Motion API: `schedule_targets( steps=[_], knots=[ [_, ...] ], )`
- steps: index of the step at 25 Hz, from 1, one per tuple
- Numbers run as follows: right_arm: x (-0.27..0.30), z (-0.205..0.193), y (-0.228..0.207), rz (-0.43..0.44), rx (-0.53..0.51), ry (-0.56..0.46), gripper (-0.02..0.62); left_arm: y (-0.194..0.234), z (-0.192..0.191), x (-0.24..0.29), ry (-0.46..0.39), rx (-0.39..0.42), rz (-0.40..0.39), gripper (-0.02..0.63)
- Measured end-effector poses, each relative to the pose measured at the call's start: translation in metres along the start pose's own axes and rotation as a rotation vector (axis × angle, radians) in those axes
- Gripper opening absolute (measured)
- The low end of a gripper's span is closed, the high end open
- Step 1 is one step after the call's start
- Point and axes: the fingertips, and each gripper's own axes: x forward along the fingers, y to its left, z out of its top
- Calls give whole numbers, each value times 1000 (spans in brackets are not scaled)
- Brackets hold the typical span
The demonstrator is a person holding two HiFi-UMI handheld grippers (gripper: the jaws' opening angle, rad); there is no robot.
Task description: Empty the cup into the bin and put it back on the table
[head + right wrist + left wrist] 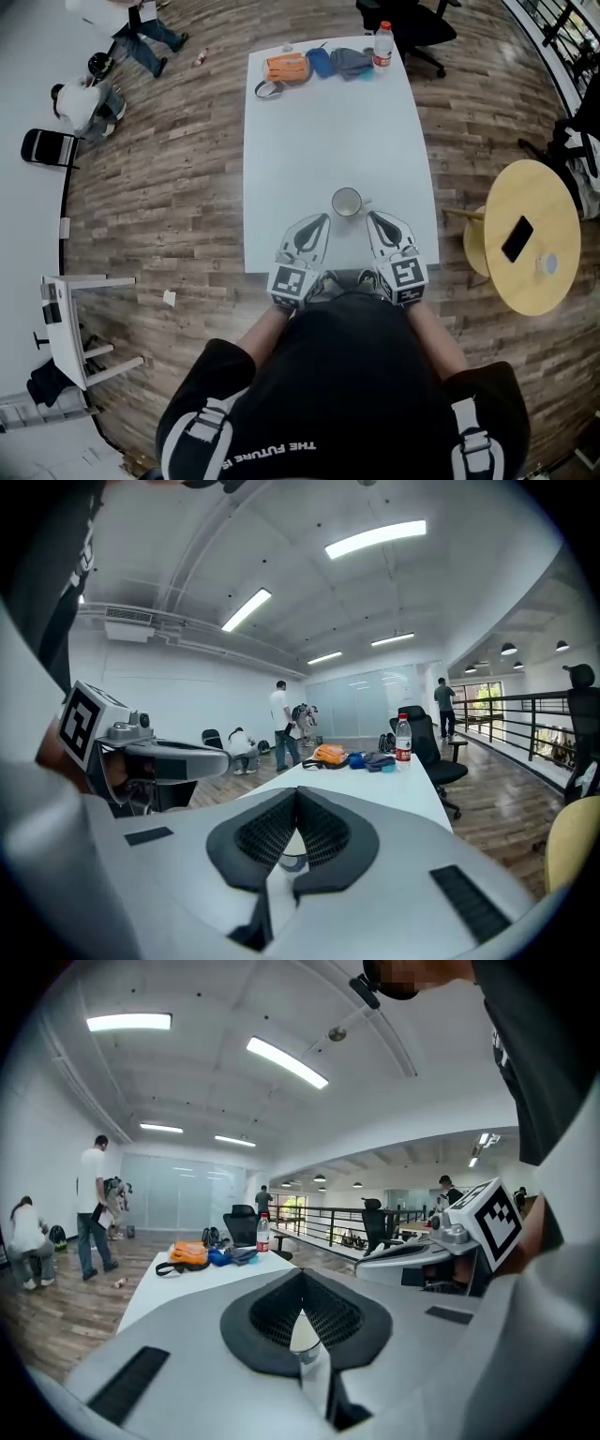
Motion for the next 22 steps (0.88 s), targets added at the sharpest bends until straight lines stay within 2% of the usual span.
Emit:
schedule_targets(
  steps=[4, 9, 17, 22],
  knots=[
    [-15, 4, 2, 21, -11, -19, 15, -20, 9, -1, -5, 9, 17, 21],
    [-29, 11, 0, -13, 2, -40, 15, -34, 17, -6, -21, 1, 11, 21],
    [-30, 19, 2, -31, 14, -65, 15, -33, 18, -8, -30, 34, -15, 21],
    [-27, 17, 4, -35, 13, -55, 15, -31, 17, -10, -21, 2, -15, 21]
  ],
)
